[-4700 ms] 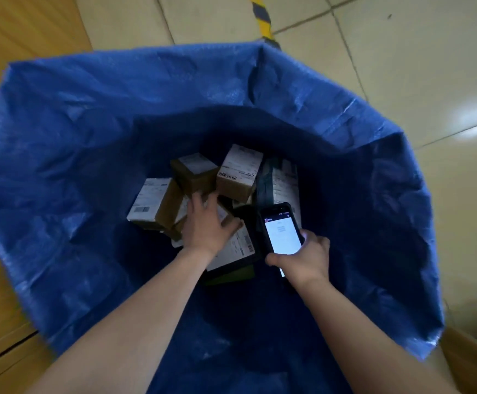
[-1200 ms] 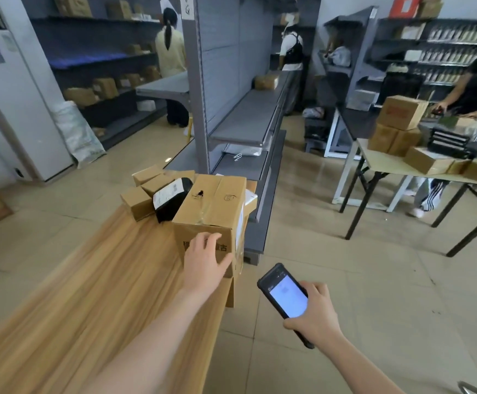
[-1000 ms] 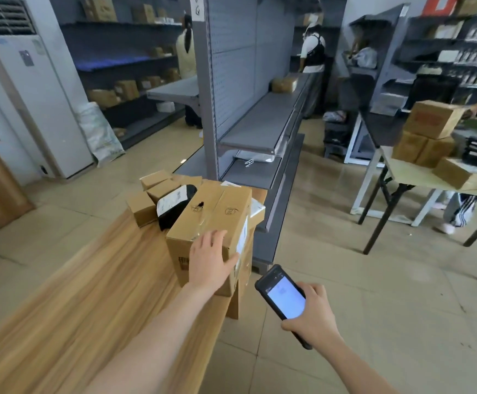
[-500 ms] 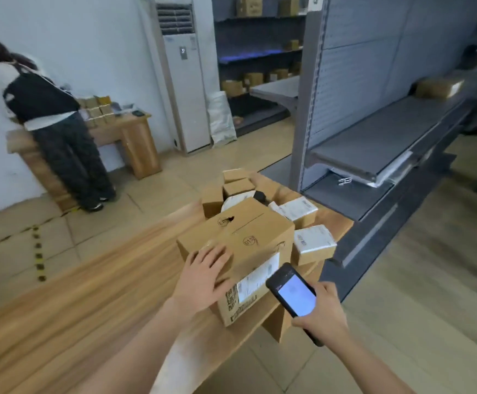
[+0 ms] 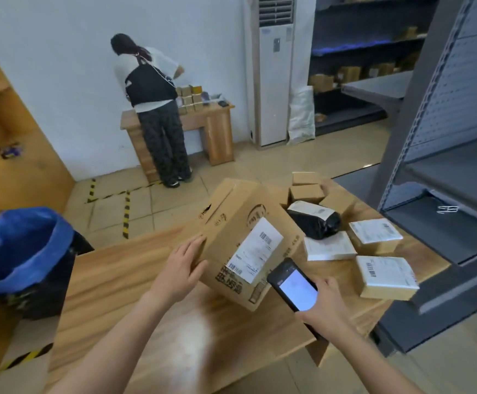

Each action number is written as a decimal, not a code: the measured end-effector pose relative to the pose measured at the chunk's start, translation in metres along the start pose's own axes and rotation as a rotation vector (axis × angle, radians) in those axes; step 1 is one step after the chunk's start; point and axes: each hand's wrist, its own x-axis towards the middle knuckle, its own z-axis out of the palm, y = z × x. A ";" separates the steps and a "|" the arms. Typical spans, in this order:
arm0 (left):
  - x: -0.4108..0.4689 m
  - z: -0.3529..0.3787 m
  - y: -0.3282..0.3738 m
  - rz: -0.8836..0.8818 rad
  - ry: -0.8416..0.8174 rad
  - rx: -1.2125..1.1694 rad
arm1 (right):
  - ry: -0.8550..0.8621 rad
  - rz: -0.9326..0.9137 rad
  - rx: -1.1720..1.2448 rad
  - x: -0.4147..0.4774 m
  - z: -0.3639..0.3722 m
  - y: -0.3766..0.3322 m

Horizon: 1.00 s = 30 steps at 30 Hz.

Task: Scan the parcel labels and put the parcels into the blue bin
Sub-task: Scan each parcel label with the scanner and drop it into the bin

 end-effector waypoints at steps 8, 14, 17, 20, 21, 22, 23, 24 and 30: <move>0.029 -0.004 -0.049 -0.253 0.108 -0.212 | -0.021 -0.064 -0.006 0.045 0.010 -0.034; 0.046 0.000 -0.079 -0.276 0.146 -0.236 | -0.105 -0.105 0.075 0.085 0.030 -0.069; 0.050 0.006 -0.093 -0.306 0.150 -0.252 | -0.163 -0.101 0.106 0.099 0.045 -0.084; 0.050 0.017 -0.105 -0.312 0.092 -0.277 | -0.201 -0.104 0.108 0.109 0.059 -0.096; 0.047 0.023 -0.108 -0.315 0.064 -0.273 | -0.206 -0.105 0.105 0.112 0.063 -0.099; 0.044 0.029 -0.111 -0.319 0.029 -0.262 | -0.207 -0.104 0.098 0.115 0.065 -0.101; 0.039 0.037 -0.112 -0.322 -0.009 -0.249 | -0.208 -0.103 0.086 0.118 0.066 -0.102; 0.033 0.044 -0.114 -0.326 -0.043 -0.239 | -0.211 -0.101 0.072 0.120 0.066 -0.104; 0.022 0.059 -0.116 -0.332 -0.050 -0.252 | -0.205 -0.079 0.025 0.129 0.062 -0.107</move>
